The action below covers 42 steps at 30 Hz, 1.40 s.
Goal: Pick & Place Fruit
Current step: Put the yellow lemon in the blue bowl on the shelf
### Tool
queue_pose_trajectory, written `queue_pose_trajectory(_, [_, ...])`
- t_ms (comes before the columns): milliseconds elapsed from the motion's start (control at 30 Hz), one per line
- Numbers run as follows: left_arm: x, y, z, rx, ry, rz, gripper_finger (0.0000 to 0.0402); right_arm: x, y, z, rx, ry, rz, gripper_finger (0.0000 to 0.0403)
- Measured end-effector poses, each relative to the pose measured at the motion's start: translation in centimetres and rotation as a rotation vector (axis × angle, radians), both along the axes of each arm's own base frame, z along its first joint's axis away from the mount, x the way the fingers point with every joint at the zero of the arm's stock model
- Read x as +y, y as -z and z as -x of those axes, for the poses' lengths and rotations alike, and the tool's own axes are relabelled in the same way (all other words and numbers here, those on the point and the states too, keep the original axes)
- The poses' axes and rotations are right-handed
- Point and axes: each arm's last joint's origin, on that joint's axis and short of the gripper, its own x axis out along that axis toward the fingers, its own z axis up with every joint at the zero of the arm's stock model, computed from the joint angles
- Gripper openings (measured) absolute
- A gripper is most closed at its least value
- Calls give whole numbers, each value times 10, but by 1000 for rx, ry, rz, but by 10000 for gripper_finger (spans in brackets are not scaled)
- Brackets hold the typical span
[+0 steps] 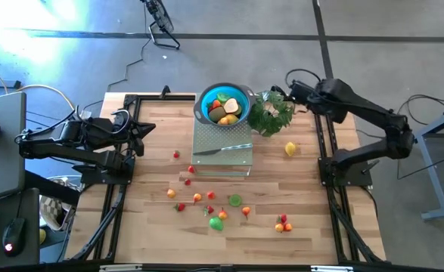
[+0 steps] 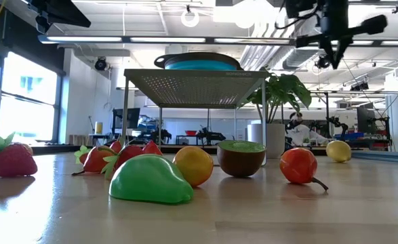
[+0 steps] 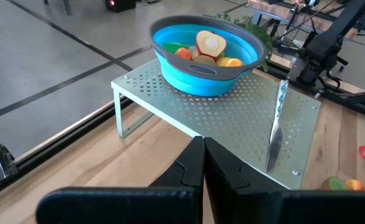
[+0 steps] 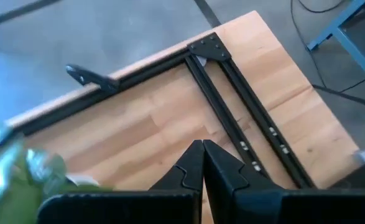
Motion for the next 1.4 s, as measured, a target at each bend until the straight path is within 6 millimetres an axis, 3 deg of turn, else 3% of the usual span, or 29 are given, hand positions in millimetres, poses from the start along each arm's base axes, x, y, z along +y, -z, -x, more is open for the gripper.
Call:
queue_pose_trajectory(267, [0,0,0,0,0,0,3,21,1,7,-13,-97,16,2])
queue_pose_trajectory(433, [0,0,0,0,0,0,3,31,0,-6,0,-257,53,2])
queue_pose_trajectory(833, [0,0,0,0,0,0,3,53,-3,-33,167,-868,42,2])
queue_pose_trajectory(1033, [0,0,0,0,0,0,3,59,0,-36,153,-1204,-142,2])
queue_pose_trajectory(1400, [0,0,0,0,0,0,3,62,1,-42,-23,-1325,-271,2])
